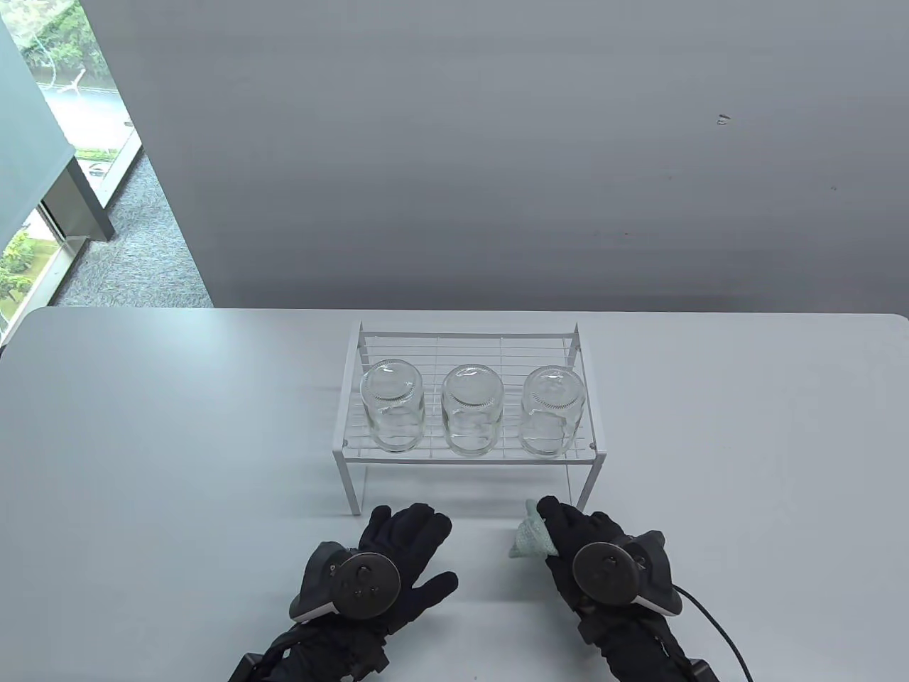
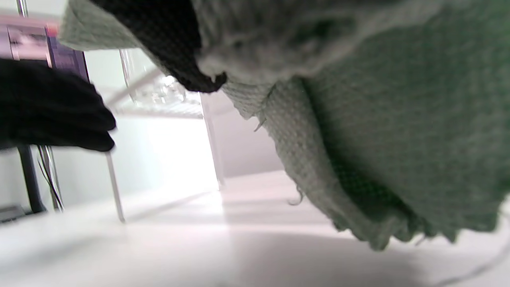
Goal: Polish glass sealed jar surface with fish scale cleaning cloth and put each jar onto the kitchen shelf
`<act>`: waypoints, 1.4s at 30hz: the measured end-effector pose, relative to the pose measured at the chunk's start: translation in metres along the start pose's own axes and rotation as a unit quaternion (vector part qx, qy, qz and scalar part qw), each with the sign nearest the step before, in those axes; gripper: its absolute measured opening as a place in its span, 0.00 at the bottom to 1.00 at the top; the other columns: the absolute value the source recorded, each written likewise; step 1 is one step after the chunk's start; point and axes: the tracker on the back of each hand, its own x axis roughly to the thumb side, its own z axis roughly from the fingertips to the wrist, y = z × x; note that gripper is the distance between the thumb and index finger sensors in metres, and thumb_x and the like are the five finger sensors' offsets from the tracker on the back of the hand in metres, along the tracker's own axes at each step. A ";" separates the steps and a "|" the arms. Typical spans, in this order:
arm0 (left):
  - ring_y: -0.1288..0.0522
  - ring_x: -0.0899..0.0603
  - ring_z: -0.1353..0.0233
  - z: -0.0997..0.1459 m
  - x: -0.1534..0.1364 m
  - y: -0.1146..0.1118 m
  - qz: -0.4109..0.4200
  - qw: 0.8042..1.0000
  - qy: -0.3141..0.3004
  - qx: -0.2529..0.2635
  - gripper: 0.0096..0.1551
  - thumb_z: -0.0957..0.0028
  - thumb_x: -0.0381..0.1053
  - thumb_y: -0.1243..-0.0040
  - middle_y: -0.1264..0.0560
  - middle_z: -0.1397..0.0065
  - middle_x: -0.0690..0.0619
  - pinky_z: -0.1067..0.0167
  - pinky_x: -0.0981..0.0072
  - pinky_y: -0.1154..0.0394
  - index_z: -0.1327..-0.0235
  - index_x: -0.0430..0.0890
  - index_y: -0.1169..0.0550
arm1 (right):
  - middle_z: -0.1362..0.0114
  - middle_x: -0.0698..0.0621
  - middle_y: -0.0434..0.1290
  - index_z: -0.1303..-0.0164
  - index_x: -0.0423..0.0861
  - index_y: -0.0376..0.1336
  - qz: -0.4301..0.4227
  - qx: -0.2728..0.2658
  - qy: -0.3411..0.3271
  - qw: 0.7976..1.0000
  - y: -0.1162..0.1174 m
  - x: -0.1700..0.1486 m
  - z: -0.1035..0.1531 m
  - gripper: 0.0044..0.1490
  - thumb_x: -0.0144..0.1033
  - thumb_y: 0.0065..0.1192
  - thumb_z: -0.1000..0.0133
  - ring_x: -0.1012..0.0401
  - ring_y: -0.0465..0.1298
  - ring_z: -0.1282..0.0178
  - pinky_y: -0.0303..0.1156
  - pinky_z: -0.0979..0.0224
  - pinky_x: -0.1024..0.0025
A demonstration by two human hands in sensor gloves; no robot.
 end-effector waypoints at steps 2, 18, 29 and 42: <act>0.36 0.25 0.24 -0.001 0.000 -0.003 0.003 1.000 0.003 -0.011 0.45 0.46 0.65 0.42 0.41 0.20 0.31 0.30 0.27 0.50 0.23 0.40 0.36 | 0.40 0.22 0.71 0.32 0.24 0.63 0.063 0.054 0.005 0.997 0.012 0.006 -0.005 0.35 0.30 0.62 0.45 0.32 0.77 0.48 0.64 0.41 0.34; 0.39 0.24 0.23 -0.001 0.001 -0.006 0.013 0.999 0.007 -0.031 0.45 0.45 0.65 0.45 0.44 0.19 0.30 0.30 0.27 0.52 0.22 0.40 0.37 | 0.28 0.18 0.46 0.24 0.21 0.43 0.047 0.324 0.060 0.943 0.053 0.022 -0.003 0.56 0.51 0.56 0.40 0.22 0.54 0.33 0.43 0.35 0.26; 0.39 0.24 0.22 0.000 0.001 -0.004 0.018 0.999 0.013 -0.033 0.45 0.45 0.66 0.45 0.44 0.19 0.30 0.30 0.27 0.52 0.22 0.41 0.37 | 0.25 0.19 0.44 0.22 0.23 0.41 -0.037 0.315 0.072 0.946 0.043 0.007 -0.002 0.65 0.65 0.54 0.41 0.23 0.51 0.30 0.42 0.34 0.27; 0.40 0.23 0.22 0.002 -0.003 0.001 0.013 0.999 0.020 -0.023 0.45 0.45 0.65 0.45 0.44 0.19 0.30 0.30 0.27 0.53 0.21 0.40 0.37 | 0.27 0.20 0.52 0.23 0.24 0.48 -0.118 0.169 0.084 0.975 -0.006 -0.009 0.006 0.55 0.53 0.60 0.42 0.24 0.58 0.32 0.47 0.35 0.27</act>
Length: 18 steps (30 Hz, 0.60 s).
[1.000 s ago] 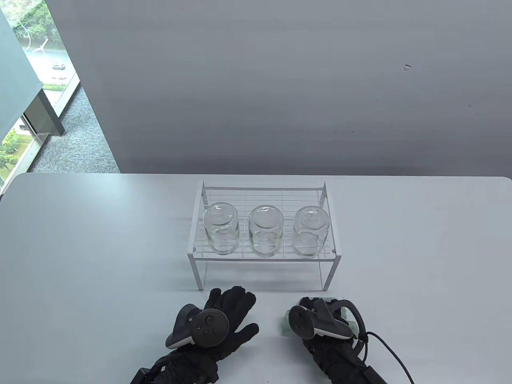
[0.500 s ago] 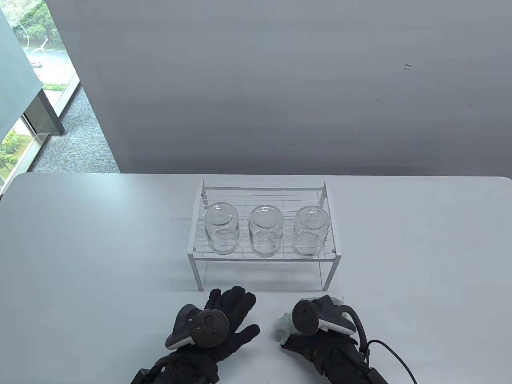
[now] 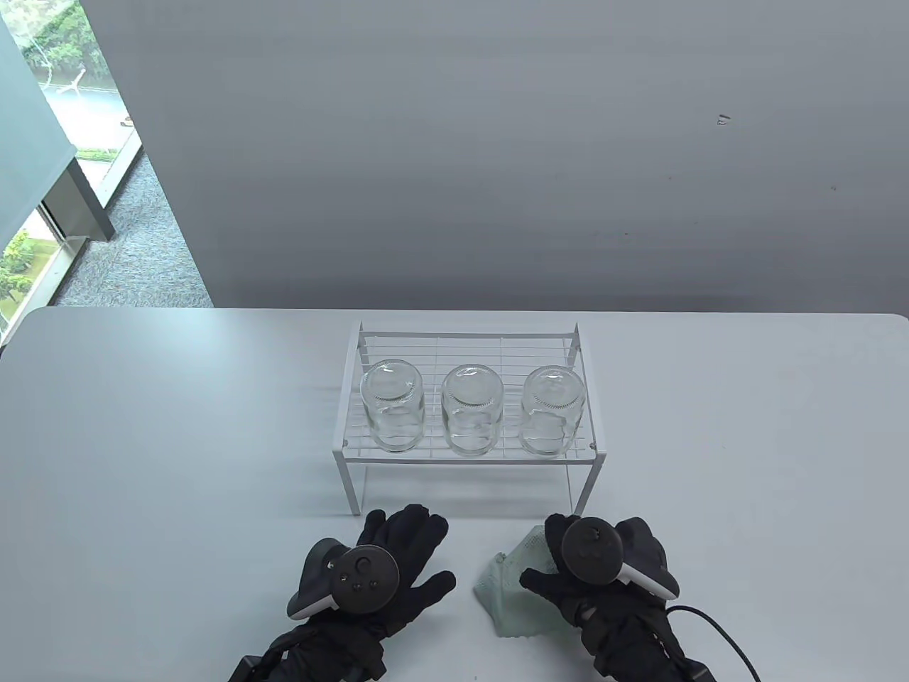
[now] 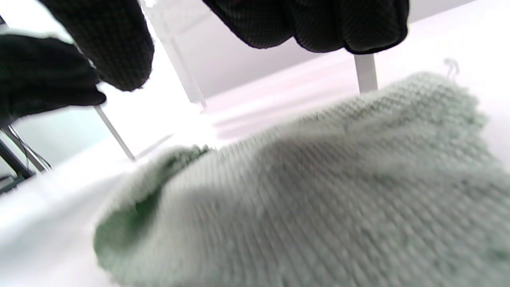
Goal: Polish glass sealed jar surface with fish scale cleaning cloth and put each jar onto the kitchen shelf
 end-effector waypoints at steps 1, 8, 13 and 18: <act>0.40 0.24 0.22 0.000 0.000 0.001 -0.007 1.000 0.001 -0.001 0.46 0.45 0.65 0.45 0.45 0.19 0.30 0.30 0.26 0.53 0.21 0.41 0.38 | 0.27 0.20 0.52 0.23 0.24 0.49 -0.011 -0.016 -0.004 1.000 -0.005 -0.001 0.003 0.54 0.53 0.60 0.42 0.24 0.58 0.32 0.47 0.35 0.27; 0.49 0.22 0.19 0.001 -0.001 0.004 -0.075 0.996 0.028 -0.036 0.50 0.45 0.68 0.46 0.52 0.16 0.30 0.31 0.25 0.60 0.18 0.43 0.44 | 0.27 0.20 0.53 0.24 0.24 0.50 -0.012 -0.120 -0.047 0.992 -0.030 0.003 0.021 0.53 0.52 0.61 0.42 0.24 0.58 0.33 0.47 0.35 0.27; 0.67 0.23 0.18 0.000 -0.002 0.001 -0.104 0.990 0.047 -0.082 0.57 0.47 0.74 0.49 0.66 0.16 0.32 0.35 0.25 0.71 0.16 0.47 0.56 | 0.24 0.21 0.46 0.21 0.28 0.45 0.054 -0.128 -0.095 0.986 -0.024 0.016 0.020 0.58 0.59 0.60 0.42 0.23 0.46 0.28 0.34 0.36 0.25; 0.76 0.25 0.21 -0.001 -0.002 -0.004 -0.121 0.984 0.059 -0.113 0.60 0.48 0.77 0.52 0.74 0.18 0.35 0.38 0.27 0.77 0.18 0.49 0.63 | 0.21 0.24 0.38 0.18 0.32 0.39 0.109 -0.101 -0.124 0.981 -0.010 0.026 0.014 0.62 0.65 0.56 0.42 0.25 0.35 0.26 0.25 0.38 0.26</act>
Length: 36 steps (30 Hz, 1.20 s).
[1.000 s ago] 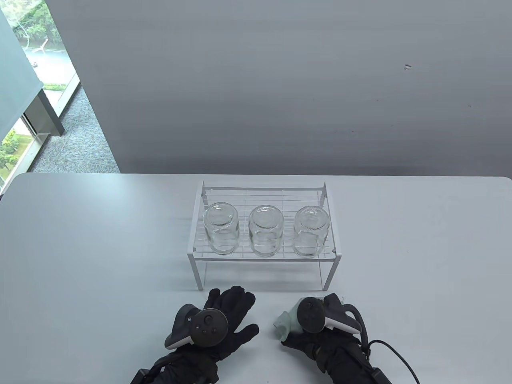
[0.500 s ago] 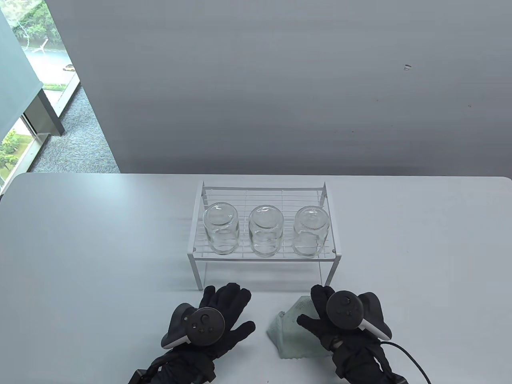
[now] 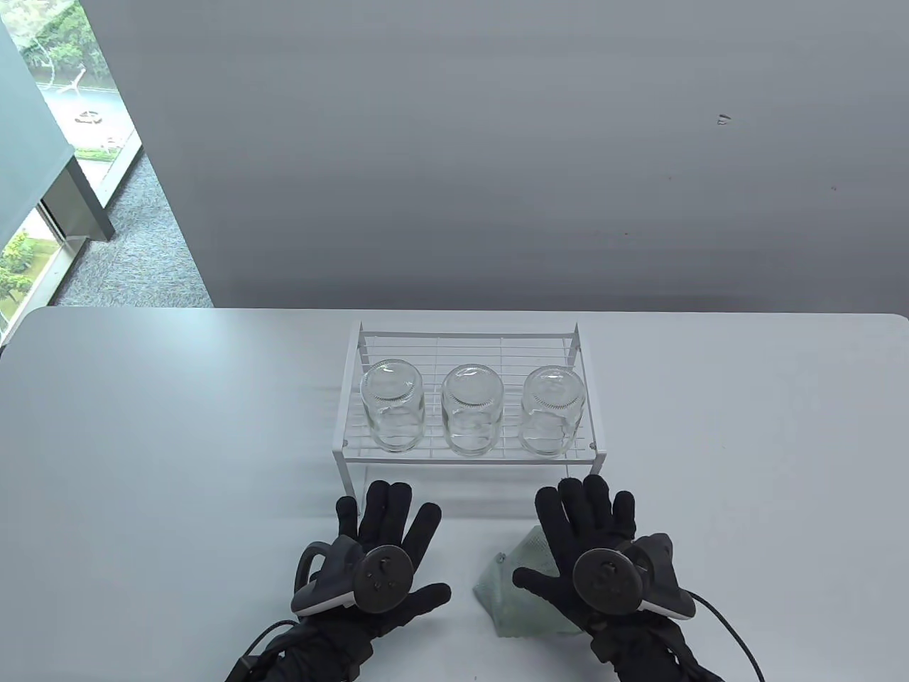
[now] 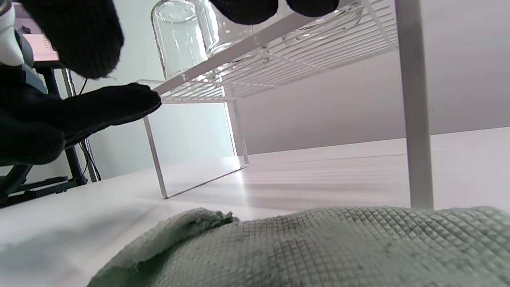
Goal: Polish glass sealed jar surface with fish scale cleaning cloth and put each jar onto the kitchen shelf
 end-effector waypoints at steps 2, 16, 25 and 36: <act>0.77 0.25 0.21 -0.001 0.000 -0.001 -0.001 1.000 0.004 -0.002 0.60 0.48 0.77 0.52 0.75 0.19 0.35 0.38 0.27 0.78 0.18 0.49 0.64 | 0.21 0.25 0.37 0.18 0.33 0.38 0.010 0.011 -0.002 1.000 0.004 0.002 -0.002 0.62 0.66 0.55 0.42 0.26 0.33 0.25 0.23 0.39 0.26; 0.78 0.26 0.22 -0.001 -0.001 0.000 0.002 1.000 0.009 0.008 0.60 0.47 0.77 0.53 0.75 0.19 0.35 0.38 0.27 0.78 0.19 0.49 0.64 | 0.21 0.24 0.36 0.18 0.33 0.38 0.000 0.026 0.003 1.000 0.010 0.000 -0.004 0.62 0.65 0.55 0.42 0.26 0.33 0.26 0.23 0.39 0.26; 0.78 0.26 0.22 -0.001 -0.001 0.000 0.007 1.000 0.009 0.005 0.60 0.47 0.76 0.53 0.75 0.19 0.35 0.38 0.27 0.78 0.19 0.49 0.64 | 0.21 0.24 0.36 0.18 0.33 0.38 -0.009 0.030 0.002 0.999 0.011 0.000 -0.004 0.62 0.65 0.55 0.42 0.25 0.33 0.25 0.23 0.39 0.26; 0.78 0.26 0.22 -0.001 0.000 0.000 0.011 1.000 0.006 0.004 0.61 0.47 0.76 0.53 0.75 0.19 0.35 0.38 0.27 0.78 0.20 0.50 0.66 | 0.21 0.24 0.37 0.18 0.32 0.39 -0.014 0.020 0.006 1.000 0.008 -0.003 -0.002 0.62 0.64 0.55 0.42 0.25 0.33 0.25 0.23 0.39 0.26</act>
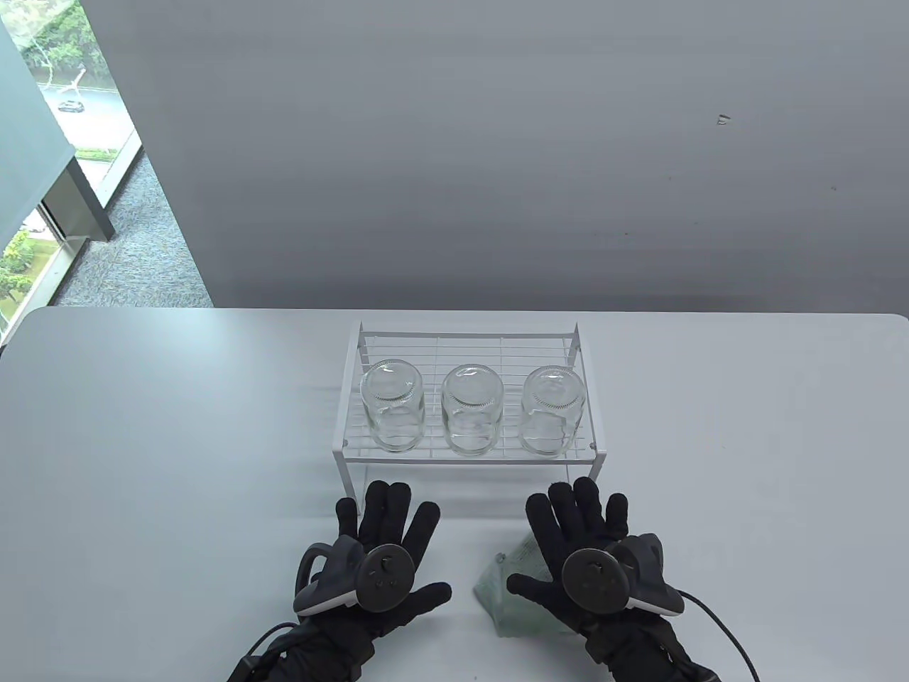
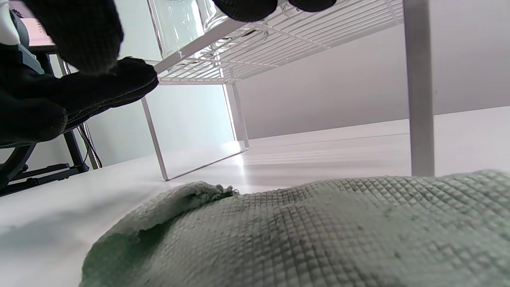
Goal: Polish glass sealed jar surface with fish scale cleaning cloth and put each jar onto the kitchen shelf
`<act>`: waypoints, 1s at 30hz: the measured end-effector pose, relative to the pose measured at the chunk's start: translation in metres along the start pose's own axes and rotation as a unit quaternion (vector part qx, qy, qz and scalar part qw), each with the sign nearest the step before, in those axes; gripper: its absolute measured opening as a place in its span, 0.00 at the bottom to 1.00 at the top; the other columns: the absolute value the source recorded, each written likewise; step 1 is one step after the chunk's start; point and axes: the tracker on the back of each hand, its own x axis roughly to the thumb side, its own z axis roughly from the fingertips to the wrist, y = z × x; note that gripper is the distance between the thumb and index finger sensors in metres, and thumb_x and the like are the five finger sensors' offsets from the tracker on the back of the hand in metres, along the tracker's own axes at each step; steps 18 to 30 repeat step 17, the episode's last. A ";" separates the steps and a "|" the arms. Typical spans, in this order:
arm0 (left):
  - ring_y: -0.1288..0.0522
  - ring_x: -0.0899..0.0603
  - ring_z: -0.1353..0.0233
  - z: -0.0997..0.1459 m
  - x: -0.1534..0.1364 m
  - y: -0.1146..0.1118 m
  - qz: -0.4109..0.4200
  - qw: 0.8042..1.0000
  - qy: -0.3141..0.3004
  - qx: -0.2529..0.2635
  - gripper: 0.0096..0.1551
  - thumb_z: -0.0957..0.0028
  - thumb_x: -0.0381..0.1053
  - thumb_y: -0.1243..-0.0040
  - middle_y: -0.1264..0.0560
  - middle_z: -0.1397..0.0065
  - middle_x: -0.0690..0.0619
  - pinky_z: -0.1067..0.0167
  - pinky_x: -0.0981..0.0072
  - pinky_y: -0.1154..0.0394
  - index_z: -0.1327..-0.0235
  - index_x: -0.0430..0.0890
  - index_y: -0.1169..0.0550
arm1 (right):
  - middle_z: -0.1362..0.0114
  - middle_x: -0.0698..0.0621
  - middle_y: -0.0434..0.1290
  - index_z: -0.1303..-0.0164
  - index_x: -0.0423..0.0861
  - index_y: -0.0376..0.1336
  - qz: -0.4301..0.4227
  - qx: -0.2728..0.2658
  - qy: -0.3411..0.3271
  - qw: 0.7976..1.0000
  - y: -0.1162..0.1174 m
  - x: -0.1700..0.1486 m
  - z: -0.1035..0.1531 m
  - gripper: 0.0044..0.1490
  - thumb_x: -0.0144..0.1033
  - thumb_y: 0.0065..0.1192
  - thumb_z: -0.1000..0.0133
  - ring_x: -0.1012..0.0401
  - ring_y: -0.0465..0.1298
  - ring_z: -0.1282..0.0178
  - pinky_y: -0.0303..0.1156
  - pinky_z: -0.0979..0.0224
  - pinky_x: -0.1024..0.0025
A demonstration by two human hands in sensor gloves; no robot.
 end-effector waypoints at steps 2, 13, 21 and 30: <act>0.78 0.26 0.22 0.000 0.000 0.000 0.000 1.000 0.000 0.000 0.61 0.47 0.76 0.53 0.75 0.19 0.35 0.38 0.27 0.78 0.20 0.50 0.66 | 0.21 0.24 0.37 0.18 0.32 0.39 0.000 -0.001 0.000 1.000 0.000 0.000 0.000 0.62 0.64 0.55 0.42 0.25 0.34 0.25 0.23 0.39 0.26; 0.77 0.26 0.22 0.000 0.000 0.000 0.006 1.000 0.001 -0.002 0.61 0.47 0.76 0.53 0.75 0.19 0.35 0.38 0.27 0.78 0.20 0.50 0.66 | 0.21 0.24 0.37 0.18 0.32 0.39 -0.006 -0.003 0.000 1.000 0.000 -0.001 0.001 0.61 0.64 0.55 0.42 0.25 0.34 0.25 0.24 0.39 0.26; 0.77 0.26 0.22 0.000 0.000 0.000 0.011 1.000 0.000 -0.003 0.61 0.47 0.76 0.53 0.75 0.19 0.35 0.37 0.27 0.77 0.20 0.50 0.66 | 0.21 0.24 0.37 0.18 0.32 0.39 -0.008 -0.001 0.002 1.000 0.000 -0.001 0.001 0.61 0.64 0.55 0.42 0.25 0.34 0.26 0.24 0.39 0.26; 0.77 0.26 0.22 0.000 0.000 0.000 0.011 1.000 0.000 -0.003 0.61 0.47 0.76 0.53 0.75 0.19 0.35 0.37 0.27 0.77 0.20 0.50 0.66 | 0.21 0.24 0.37 0.18 0.32 0.39 -0.008 -0.001 0.002 1.000 0.000 -0.001 0.001 0.61 0.64 0.55 0.42 0.25 0.34 0.26 0.24 0.39 0.26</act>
